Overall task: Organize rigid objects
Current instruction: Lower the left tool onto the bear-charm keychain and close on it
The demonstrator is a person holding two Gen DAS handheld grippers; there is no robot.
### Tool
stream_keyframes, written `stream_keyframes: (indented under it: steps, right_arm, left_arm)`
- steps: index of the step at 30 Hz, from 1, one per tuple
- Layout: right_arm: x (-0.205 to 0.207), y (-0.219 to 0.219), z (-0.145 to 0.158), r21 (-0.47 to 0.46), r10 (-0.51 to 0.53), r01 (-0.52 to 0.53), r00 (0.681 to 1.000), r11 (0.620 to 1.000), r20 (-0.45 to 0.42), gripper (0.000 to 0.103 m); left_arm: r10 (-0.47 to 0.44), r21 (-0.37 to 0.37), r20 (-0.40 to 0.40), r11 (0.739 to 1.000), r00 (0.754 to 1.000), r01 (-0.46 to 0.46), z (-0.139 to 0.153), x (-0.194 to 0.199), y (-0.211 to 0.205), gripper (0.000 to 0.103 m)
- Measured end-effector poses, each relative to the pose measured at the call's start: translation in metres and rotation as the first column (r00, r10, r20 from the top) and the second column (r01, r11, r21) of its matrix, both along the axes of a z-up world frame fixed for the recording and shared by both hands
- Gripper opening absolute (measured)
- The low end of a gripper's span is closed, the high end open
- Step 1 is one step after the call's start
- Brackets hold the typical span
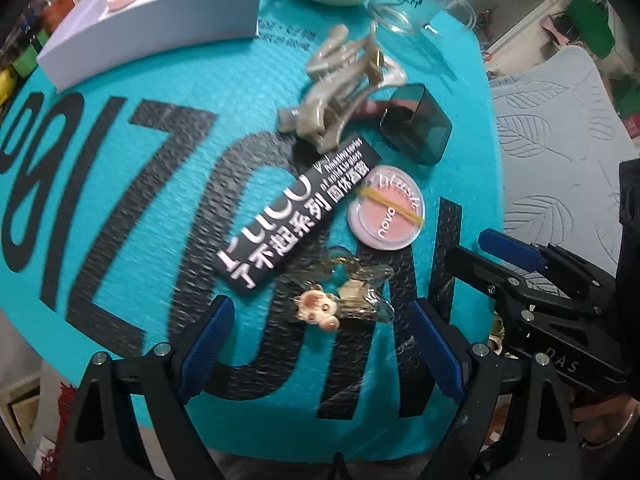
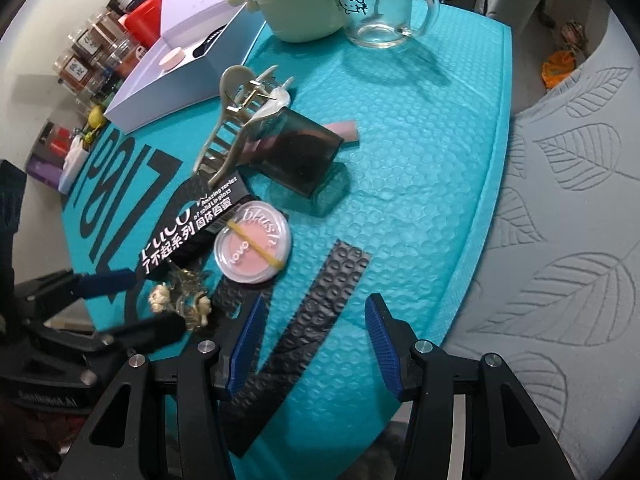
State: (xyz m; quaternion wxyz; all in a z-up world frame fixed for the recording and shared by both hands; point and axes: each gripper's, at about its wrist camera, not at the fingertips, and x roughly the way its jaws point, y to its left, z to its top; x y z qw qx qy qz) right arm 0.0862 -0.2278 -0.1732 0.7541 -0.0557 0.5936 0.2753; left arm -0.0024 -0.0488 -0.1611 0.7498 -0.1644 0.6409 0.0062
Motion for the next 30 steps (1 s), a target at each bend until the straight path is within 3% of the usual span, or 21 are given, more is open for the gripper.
stream_keyframes:
  steps: [3, 5, 8, 10, 13, 18, 24, 30]
  right_arm:
    - [0.002, 0.001, -0.001, 0.001, 0.003, -0.003, 1.000, 1.000, -0.004, 0.052]
    - [0.003, 0.001, -0.002, -0.001, 0.011, -0.011, 1.000, 1.000, -0.002, 0.052]
    - [0.005, 0.004, -0.002, -0.005, 0.021, -0.021, 1.000, 1.000, 0.001, 0.052]
    - [0.007, 0.007, -0.002, -0.002, 0.025, -0.025, 1.000, 1.000, 0.004, 0.052]
    - [0.009, 0.009, -0.001, 0.003, 0.028, -0.028, 1.000, 1.000, 0.007, 0.052]
    - [0.010, 0.014, 0.002, 0.018, 0.054, -0.054, 0.998, 0.998, 0.011, 0.052]
    - [0.004, 0.035, 0.003, 0.082, 0.090, -0.088, 0.996, 0.993, -0.025, 0.052]
    - [-0.006, 0.067, 0.004, 0.138, 0.150, -0.142, 0.988, 0.980, -0.043, 0.052]
  left_arm:
    - [0.029, -0.022, -0.011, 0.999, 1.000, -0.030, -0.005, 0.003, -0.002, 0.083]
    - [0.052, -0.039, -0.023, 0.998, 0.998, -0.052, -0.010, 0.002, -0.001, 0.071]
    - [0.059, -0.015, 0.007, 0.998, 0.998, -0.059, -0.010, -0.001, -0.003, 0.068]
    - [0.049, 0.008, 0.022, 0.999, 0.999, -0.049, -0.012, 0.000, -0.008, 0.059]
    - [0.022, 0.039, 0.045, 0.999, 0.999, -0.024, -0.012, 0.005, -0.017, 0.058]
    - [0.017, 0.025, 0.041, 1.000, 0.999, -0.018, -0.007, -0.002, -0.019, 0.057]
    - [0.062, 0.036, 0.032, 0.997, 0.998, -0.063, 0.011, -0.015, 0.012, 0.054]
    - [0.119, 0.109, 0.046, 0.986, 0.992, -0.123, 0.019, -0.026, 0.042, 0.054]
